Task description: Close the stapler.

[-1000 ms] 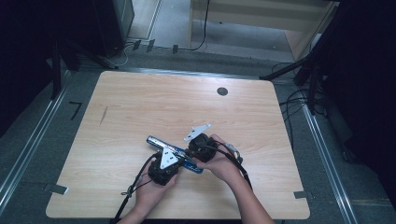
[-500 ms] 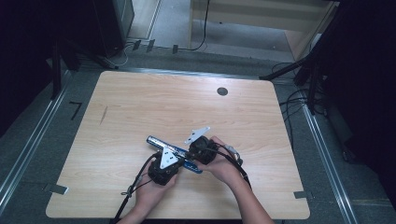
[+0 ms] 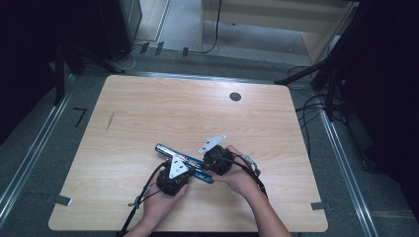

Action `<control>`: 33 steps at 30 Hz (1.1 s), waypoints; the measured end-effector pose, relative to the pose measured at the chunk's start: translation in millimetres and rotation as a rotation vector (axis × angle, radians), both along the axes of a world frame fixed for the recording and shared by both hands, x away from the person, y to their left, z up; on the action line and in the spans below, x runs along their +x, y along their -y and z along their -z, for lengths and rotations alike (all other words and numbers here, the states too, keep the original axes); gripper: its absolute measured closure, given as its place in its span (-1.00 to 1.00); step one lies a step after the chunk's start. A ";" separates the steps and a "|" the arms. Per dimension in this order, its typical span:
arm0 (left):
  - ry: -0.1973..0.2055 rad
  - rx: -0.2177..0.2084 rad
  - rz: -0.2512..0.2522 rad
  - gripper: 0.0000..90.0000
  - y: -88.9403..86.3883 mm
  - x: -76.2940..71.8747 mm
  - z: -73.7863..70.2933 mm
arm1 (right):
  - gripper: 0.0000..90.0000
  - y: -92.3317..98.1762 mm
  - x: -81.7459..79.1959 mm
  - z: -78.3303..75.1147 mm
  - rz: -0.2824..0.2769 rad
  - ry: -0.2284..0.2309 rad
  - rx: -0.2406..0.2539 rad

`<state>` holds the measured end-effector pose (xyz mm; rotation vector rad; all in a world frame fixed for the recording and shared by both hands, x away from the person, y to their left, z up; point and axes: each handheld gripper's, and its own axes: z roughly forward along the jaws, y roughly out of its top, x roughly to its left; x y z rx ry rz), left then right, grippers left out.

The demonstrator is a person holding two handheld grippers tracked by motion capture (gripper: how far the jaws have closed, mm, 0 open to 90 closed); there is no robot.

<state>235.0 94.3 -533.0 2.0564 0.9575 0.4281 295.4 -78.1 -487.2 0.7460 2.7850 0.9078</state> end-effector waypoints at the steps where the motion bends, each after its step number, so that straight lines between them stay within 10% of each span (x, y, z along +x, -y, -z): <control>1: -0.004 -0.010 0.002 1.00 -0.8 0.4 0.3 | 1.00 -0.2 -0.1 -0.1 0.002 0.001 -0.001; 33: -0.081 -0.044 -0.200 1.00 -71.3 22.6 -5.2 | 1.00 -48.0 12.2 -7.8 0.036 0.052 0.120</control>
